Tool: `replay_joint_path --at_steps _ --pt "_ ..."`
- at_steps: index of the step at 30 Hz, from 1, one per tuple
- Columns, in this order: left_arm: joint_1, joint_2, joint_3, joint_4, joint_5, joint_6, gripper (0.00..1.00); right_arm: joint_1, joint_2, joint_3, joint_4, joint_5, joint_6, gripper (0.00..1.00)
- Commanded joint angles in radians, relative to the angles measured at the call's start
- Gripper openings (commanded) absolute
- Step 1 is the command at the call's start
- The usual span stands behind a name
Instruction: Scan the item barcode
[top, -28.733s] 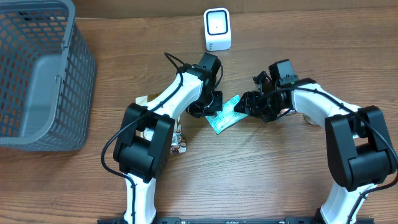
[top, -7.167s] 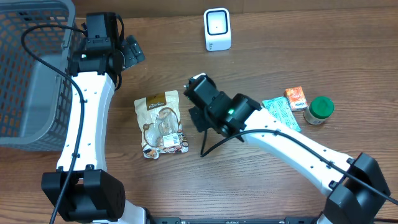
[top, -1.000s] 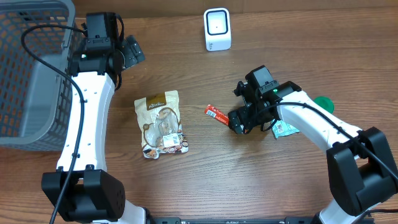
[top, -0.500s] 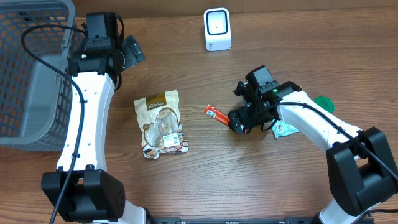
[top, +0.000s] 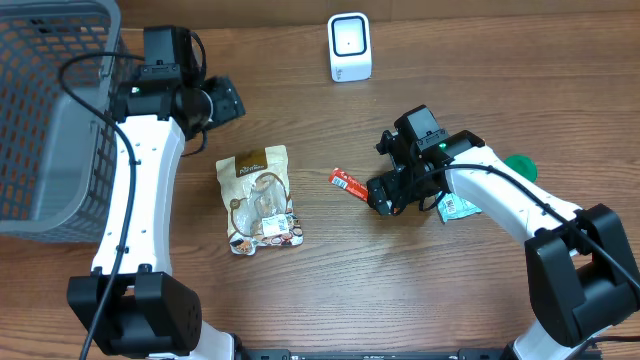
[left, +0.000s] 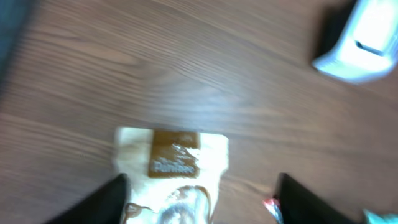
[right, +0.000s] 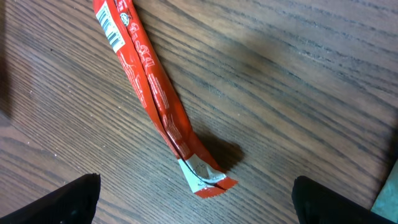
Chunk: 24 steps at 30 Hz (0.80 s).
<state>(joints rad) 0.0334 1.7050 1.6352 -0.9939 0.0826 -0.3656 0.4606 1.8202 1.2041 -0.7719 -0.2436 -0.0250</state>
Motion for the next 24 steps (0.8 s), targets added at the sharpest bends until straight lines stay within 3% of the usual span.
replay_joint_path --at_steps 1,2,4,6,10,24 --pt "-0.045 0.029 -0.001 -0.022 0.221 0.160 0.38 0.002 -0.028 -0.006 0.003 0.007 0.007 1.00" --pt "-0.064 0.034 -0.003 -0.034 0.232 0.191 0.26 0.002 -0.028 -0.006 0.003 0.007 0.007 1.00" --pt "-0.105 0.042 -0.006 -0.063 0.228 0.228 0.19 0.002 -0.028 -0.006 0.003 0.007 0.007 1.00" --pt "-0.148 0.050 -0.018 -0.080 0.220 0.245 0.20 0.002 -0.028 -0.006 0.003 0.007 0.007 1.00" --pt "-0.217 0.080 -0.045 -0.068 0.206 0.255 0.32 0.002 -0.028 -0.006 0.003 0.007 0.007 1.00" --pt "-0.394 0.315 -0.048 0.065 0.163 0.290 0.21 0.002 -0.028 -0.006 0.003 0.007 0.007 1.00"
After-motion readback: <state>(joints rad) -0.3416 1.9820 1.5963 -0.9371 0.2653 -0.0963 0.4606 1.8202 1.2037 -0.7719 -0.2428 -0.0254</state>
